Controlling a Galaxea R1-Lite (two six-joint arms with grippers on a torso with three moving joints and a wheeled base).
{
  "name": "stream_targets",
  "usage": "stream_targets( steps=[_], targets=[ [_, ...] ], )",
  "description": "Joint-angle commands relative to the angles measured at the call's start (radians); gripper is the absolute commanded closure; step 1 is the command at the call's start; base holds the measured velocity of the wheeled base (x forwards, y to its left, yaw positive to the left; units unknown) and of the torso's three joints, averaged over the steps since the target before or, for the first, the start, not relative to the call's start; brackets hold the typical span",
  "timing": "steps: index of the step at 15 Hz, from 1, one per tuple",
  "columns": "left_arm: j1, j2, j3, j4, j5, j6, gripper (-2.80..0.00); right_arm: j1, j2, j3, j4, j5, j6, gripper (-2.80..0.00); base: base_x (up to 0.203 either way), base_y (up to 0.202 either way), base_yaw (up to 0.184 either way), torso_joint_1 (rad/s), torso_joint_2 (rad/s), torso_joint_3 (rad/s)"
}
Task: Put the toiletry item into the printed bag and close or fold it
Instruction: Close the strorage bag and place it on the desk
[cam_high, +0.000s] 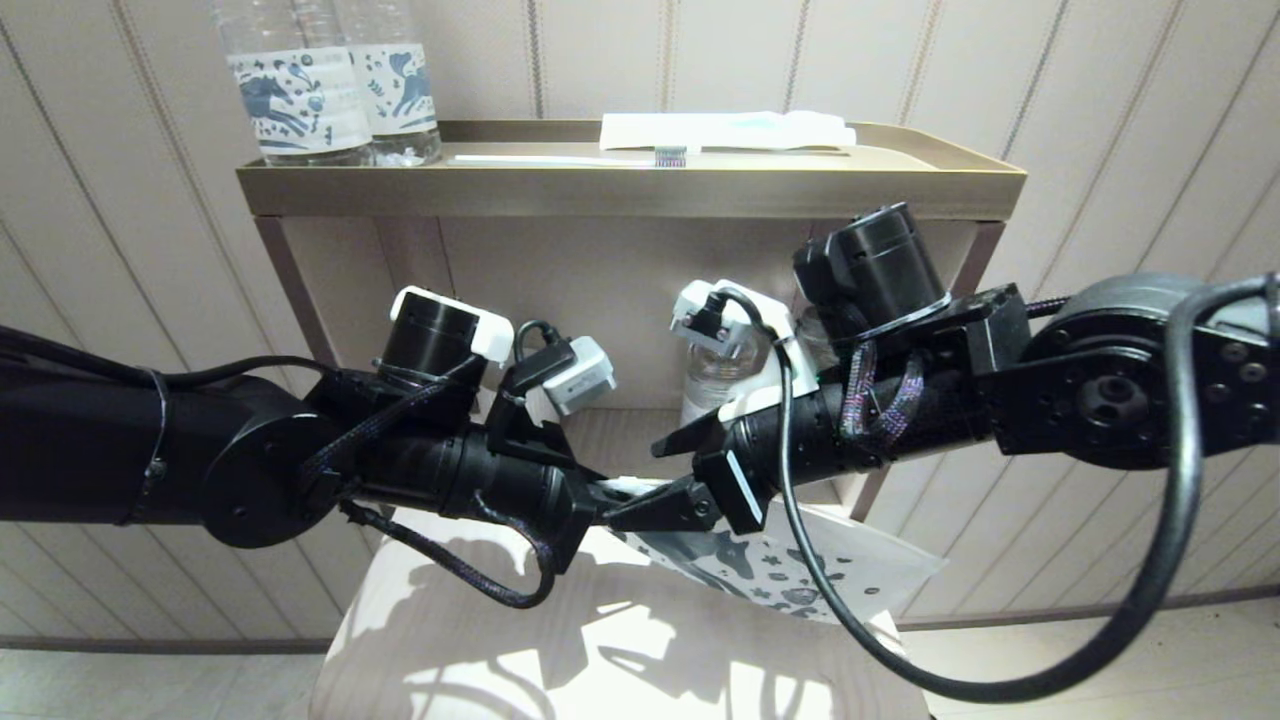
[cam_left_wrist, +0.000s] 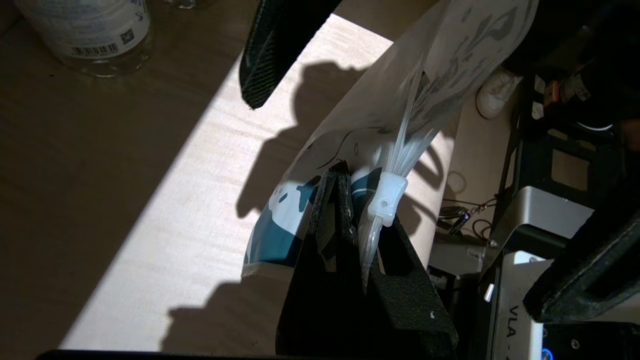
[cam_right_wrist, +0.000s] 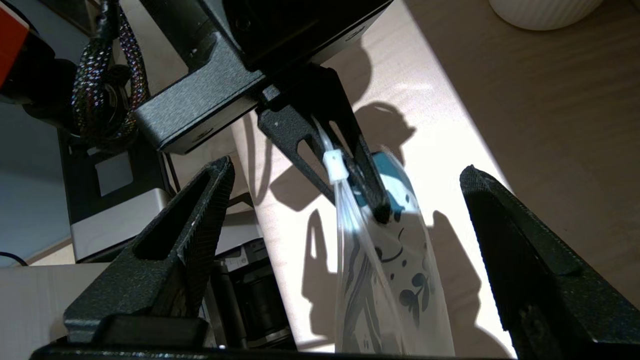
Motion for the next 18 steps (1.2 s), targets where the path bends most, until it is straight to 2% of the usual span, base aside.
stream_targets(
  steps=[1, 9, 10, 18],
  targets=[
    [-0.001, -0.002, 0.000, -0.002, -0.004, 0.002, 0.00, 0.003, 0.011, -0.003, 0.002, 0.003, -0.001, -2.80, 0.000, 0.000, 0.000, 0.000, 0.00, 0.000],
    [-0.002, 0.001, 0.002, -0.004, -0.004, 0.002, 0.00, 0.003, 0.014, -0.006, 0.000, 0.000, 0.000, -2.80, 0.000, 0.000, 0.000, 0.000, 0.00, 0.000],
    [-0.003, -0.002, 0.005, -0.004, -0.004, 0.002, 0.00, 0.003, 0.016, -0.005, 0.000, 0.000, 0.000, 0.00, 0.000, 0.000, 0.000, 0.000, 0.00, 0.000],
    [-0.006, 0.000, 0.006, -0.002, -0.004, 0.003, 0.00, 0.005, 0.026, 0.000, 0.000, 0.002, -0.014, 0.00, 0.000, 0.000, 0.000, 0.000, 0.00, 0.000]
  ],
)
